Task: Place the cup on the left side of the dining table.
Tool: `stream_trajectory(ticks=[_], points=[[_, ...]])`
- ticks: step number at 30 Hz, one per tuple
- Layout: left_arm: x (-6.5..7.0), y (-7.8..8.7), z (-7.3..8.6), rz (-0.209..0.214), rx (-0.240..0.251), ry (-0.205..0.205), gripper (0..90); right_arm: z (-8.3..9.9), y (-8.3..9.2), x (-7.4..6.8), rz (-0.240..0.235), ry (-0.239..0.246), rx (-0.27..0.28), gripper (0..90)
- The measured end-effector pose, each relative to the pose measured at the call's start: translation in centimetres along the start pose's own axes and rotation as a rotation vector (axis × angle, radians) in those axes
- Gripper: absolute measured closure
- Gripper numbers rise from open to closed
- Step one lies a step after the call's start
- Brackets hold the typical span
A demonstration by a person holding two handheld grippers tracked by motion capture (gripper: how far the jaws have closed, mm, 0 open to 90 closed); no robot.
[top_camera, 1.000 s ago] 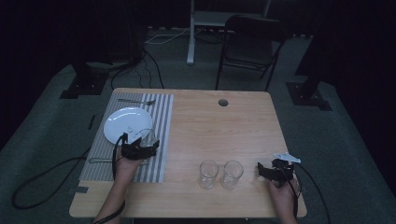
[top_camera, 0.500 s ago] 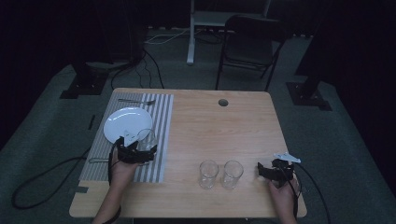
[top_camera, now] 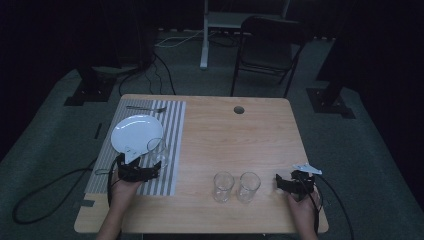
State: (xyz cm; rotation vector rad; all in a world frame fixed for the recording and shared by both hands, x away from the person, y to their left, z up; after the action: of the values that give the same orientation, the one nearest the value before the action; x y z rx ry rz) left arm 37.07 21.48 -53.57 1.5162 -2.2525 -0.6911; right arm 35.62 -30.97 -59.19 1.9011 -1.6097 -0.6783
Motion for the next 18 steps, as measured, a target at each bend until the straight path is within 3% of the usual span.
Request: stream_trajectory(ticks=[13, 18], points=[[-1.0, 2.9, 1.7, -0.035, -0.01, 0.016, 0.3, 0.0, 0.0, 0.0, 0.0, -0.001, 0.0, 12.0], [-1.9, 4.0, 3.0, -0.073, -0.013, 0.028, 0.3, 0.0, 0.0, 0.0, 0.0, 0.0, 0.0, 11.9]])
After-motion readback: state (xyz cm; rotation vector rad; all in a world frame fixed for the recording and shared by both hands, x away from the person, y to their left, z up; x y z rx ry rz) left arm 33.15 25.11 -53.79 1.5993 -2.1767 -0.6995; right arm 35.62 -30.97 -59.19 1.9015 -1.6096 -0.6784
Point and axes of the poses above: each handheld gripper's, and its own axes: y roughly backward along the jaws, z roughly out of its underside, x roughly to its right, the point moved 6 cm from there along -y, roughly forward along the jaws, and after that the axes turned 1 degree about -y, right-handed, at the moved point
